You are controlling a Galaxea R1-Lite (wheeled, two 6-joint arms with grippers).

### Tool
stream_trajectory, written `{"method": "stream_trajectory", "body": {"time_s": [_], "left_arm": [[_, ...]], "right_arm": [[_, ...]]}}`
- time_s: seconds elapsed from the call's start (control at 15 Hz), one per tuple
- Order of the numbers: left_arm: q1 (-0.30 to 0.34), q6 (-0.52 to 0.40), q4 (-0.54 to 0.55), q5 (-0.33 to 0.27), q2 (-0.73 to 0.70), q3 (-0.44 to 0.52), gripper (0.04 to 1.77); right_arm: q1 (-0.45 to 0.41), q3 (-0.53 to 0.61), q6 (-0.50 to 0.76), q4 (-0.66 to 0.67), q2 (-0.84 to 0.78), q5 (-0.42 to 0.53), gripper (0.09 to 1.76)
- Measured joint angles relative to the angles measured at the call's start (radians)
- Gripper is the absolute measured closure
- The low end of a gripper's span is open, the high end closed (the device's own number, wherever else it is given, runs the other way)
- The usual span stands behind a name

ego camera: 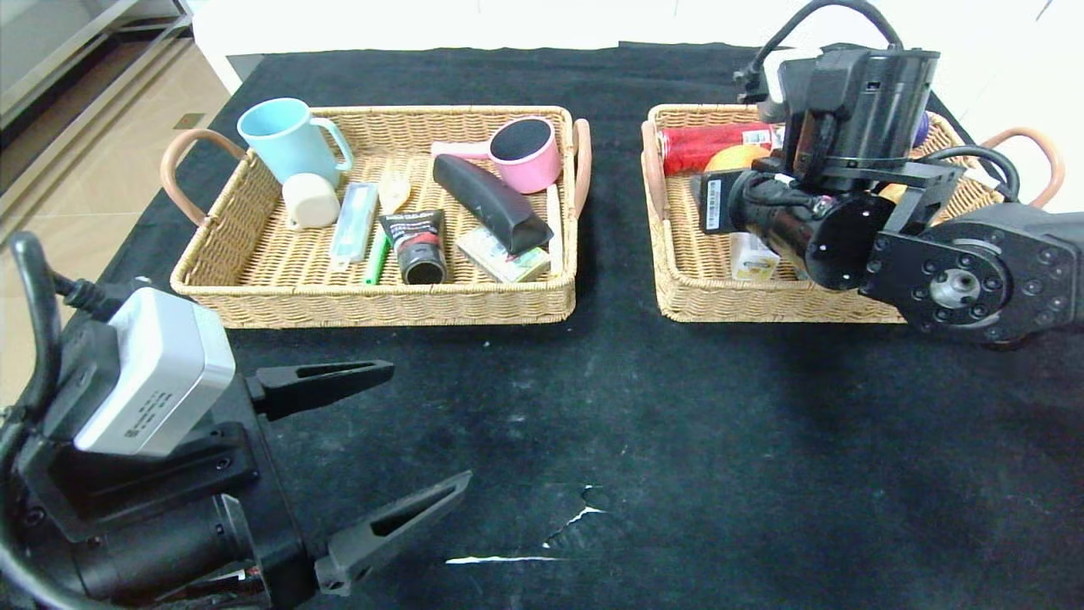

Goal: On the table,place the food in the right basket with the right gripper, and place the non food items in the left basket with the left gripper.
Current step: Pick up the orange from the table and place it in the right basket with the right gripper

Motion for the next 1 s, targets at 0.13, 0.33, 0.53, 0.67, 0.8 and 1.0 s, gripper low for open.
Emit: {"method": "stream_trajectory", "body": {"time_s": [0.13, 0.33, 0.53, 0.67, 0.8, 1.0], "left_arm": [[-0.001, 0.000, 0.001, 0.000, 0.000, 0.001, 0.09], [-0.002, 0.000, 0.001, 0.000, 0.002, 0.001, 0.09], [-0.002, 0.000, 0.001, 0.000, 0.002, 0.001, 0.09], [-0.002, 0.000, 0.001, 0.000, 0.002, 0.001, 0.09], [-0.002, 0.000, 0.000, 0.000, 0.003, 0.003, 0.09], [-0.002, 0.000, 0.000, 0.000, 0.004, 0.003, 0.09]], "right_arm": [[0.001, -0.004, -0.003, -0.005, 0.010, 0.000, 0.60], [0.006, -0.011, -0.013, -0.004, 0.015, -0.002, 0.61], [0.001, -0.009, -0.011, -0.004, 0.017, -0.004, 0.48], [0.001, -0.007, -0.009, -0.005, 0.018, -0.005, 0.41], [0.002, -0.006, -0.009, -0.006, 0.018, -0.006, 0.35], [0.000, -0.002, -0.007, -0.012, 0.019, -0.006, 0.28]]}}
